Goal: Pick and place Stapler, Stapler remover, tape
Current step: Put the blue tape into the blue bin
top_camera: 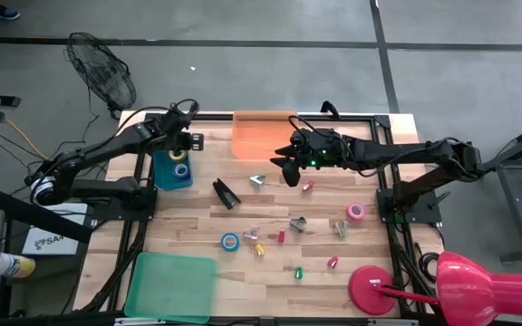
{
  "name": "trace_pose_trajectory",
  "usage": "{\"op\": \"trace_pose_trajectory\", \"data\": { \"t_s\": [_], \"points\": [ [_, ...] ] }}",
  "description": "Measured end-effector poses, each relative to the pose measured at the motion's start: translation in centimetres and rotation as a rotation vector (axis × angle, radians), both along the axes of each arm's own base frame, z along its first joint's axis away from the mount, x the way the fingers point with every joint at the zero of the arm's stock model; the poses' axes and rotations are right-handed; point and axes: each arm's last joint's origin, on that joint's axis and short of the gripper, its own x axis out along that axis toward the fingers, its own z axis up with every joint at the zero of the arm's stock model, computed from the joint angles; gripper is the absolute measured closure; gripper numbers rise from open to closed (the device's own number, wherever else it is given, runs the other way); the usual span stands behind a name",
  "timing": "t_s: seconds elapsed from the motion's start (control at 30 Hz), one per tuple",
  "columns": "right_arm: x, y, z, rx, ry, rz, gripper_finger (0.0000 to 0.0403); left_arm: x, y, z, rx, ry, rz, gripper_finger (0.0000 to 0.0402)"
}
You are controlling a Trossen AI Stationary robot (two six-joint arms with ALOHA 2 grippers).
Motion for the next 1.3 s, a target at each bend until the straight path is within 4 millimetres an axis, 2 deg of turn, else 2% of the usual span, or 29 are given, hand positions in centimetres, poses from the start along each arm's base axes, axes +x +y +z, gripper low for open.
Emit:
{"op": "trace_pose_trajectory", "data": {
  "t_s": [0.23,0.7,0.97,1.17,1.3],
  "points": [
    [0.0,-0.1,0.0,-0.013,0.003,-0.031,0.0233,-1.1,0.3,-1.0,-0.070,0.139,0.045,0.0366],
    [0.0,-0.1,0.0,0.022,-0.006,-0.046,0.0233,-0.9,0.4,-3.1,-0.222,0.301,-0.018,0.0364],
    [0.0,-0.1,0.0,0.034,-0.009,-0.052,0.0233,-0.3,0.6,-4.3,-0.327,0.318,-0.123,0.0363],
    [0.0,-0.1,0.0,0.034,-0.007,-0.052,0.0233,-0.6,0.2,-4.4,-0.378,0.359,-0.169,0.0363],
    [0.0,-0.1,-0.1,0.035,-0.001,-0.052,0.0233,-0.5,-0.1,-4.4,-0.435,0.311,-0.206,0.0363]
  ]
}}
